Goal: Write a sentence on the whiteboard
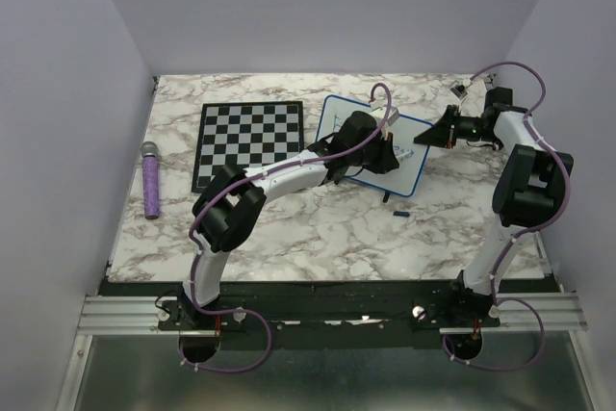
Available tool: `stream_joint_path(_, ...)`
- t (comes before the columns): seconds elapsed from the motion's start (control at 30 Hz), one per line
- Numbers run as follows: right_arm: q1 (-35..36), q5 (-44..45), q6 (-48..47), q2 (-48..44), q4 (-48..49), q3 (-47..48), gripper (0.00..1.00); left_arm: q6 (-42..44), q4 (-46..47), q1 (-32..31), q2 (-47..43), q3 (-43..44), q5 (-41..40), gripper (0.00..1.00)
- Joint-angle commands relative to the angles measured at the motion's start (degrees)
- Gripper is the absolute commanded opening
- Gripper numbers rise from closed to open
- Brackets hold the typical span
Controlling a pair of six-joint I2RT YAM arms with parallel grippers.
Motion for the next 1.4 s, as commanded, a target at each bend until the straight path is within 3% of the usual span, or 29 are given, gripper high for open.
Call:
stream_joint_path(0.0,0.4,1.9,-2.5,-0.7,0.0,1.6,0.00,0.6,0.6,0.0,0.2,0.5,2.1,0.00)
stream_joint_path(0.63,0.4,1.8,-2.5,-0.7,0.0,1.5,0.00,0.3,-1.6,0.0,2.3,2.9,0.9,0.00)
stream_joint_path(1.37,0.4,1.9,-2.6,-0.6,-0.1,1.6,0.00,-1.3,0.4,1.5,0.1,-0.9,-3.1,0.00)
